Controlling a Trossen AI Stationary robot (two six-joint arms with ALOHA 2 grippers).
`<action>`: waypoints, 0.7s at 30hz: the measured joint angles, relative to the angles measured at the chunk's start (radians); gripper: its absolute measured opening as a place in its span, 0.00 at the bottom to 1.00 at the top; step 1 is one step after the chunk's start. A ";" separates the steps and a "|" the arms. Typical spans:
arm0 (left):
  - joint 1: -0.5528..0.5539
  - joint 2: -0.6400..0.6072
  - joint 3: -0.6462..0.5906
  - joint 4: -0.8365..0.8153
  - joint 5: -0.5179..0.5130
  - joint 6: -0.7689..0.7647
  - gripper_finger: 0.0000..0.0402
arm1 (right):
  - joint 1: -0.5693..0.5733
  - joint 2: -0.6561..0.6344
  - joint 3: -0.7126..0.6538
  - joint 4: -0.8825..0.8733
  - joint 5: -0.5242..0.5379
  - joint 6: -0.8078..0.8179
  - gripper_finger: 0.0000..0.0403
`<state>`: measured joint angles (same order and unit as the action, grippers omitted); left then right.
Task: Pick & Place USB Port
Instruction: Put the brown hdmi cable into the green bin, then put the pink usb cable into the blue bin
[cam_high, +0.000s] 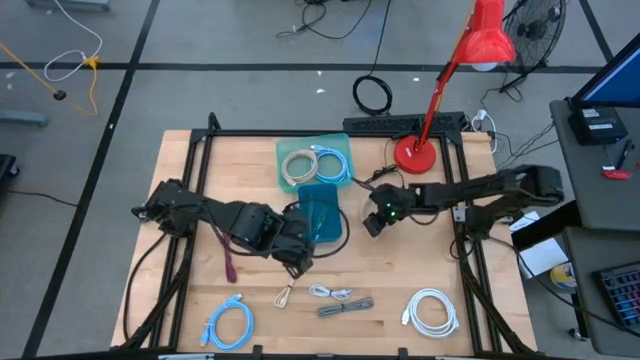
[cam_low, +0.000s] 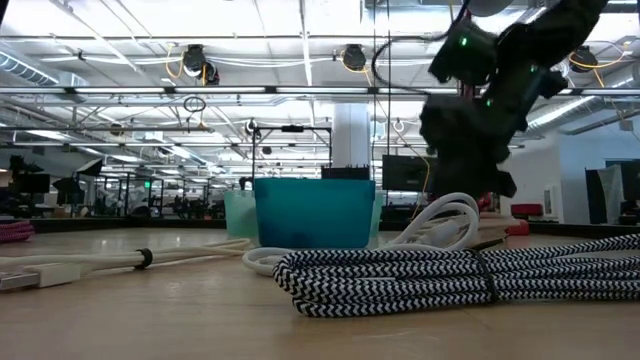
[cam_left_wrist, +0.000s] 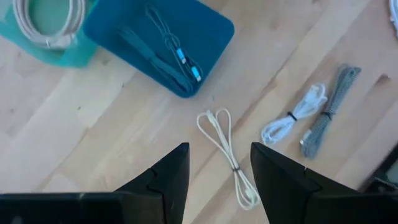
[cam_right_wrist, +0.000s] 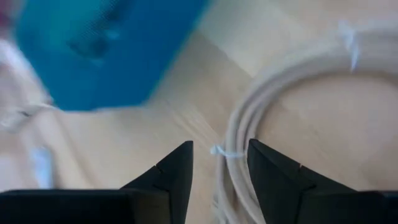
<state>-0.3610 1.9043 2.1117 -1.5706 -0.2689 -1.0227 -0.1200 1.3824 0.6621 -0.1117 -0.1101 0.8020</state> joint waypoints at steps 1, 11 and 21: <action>0.005 -0.005 -0.001 0.000 0.013 -0.008 0.43 | 0.006 -0.024 0.001 0.004 0.002 0.006 0.35; 0.080 -0.010 -0.172 -0.002 0.131 0.015 0.43 | 0.076 -0.261 0.001 0.038 0.006 0.054 0.35; 0.059 -0.162 -0.757 0.003 0.373 -0.247 0.43 | 0.170 -0.423 0.001 0.038 0.009 0.121 0.35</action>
<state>-0.3015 1.7420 1.3543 -1.5672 0.1036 -1.2696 0.0496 0.9593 0.6632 -0.0733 -0.1013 0.9226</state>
